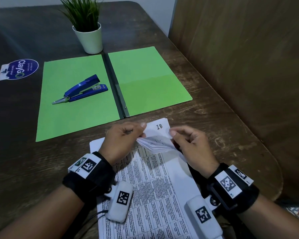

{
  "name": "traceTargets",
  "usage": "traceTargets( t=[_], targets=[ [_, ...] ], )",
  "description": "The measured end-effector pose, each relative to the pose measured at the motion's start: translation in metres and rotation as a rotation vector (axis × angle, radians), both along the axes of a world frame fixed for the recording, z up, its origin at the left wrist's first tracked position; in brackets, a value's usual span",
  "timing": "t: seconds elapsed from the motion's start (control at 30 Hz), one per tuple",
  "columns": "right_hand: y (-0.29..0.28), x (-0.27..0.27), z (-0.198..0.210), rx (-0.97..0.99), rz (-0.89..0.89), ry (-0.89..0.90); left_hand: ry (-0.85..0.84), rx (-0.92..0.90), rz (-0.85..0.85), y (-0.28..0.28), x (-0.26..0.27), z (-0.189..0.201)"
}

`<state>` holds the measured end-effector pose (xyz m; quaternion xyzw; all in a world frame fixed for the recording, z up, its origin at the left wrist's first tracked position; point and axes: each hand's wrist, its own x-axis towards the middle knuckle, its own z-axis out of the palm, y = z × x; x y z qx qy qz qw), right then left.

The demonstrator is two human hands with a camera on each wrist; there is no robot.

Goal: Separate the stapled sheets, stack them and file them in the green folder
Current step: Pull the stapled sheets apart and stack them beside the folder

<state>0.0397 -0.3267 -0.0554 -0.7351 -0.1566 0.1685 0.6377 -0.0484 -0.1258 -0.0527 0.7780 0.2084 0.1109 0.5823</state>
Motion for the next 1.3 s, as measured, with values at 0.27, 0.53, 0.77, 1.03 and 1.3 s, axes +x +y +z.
traceTargets(
  t=[0.27, 0.53, 0.77, 1.03, 1.3],
  targets=[
    [0.002, 0.001, -0.001, -0.034, -0.013, -0.002, 0.004, 0.044, -0.014, 0.002, 0.000, -0.004],
    [0.000, 0.004, -0.007, -0.126, -0.018, -0.141, -0.022, 0.016, -0.011, 0.004, 0.000, -0.008],
    [-0.001, 0.003, -0.005, -0.185, 0.044, -0.141, -0.053, 0.035, -0.025, 0.004, 0.000, -0.008],
    [-0.001, -0.001, 0.002, -0.027, 0.093, -0.111, -0.090, -0.016, -0.016, 0.000, -0.001, 0.001],
    [0.000, -0.001, -0.001, 0.006, 0.104, 0.000, -0.054, -0.046, 0.017, 0.000, 0.001, 0.000]
  ],
)
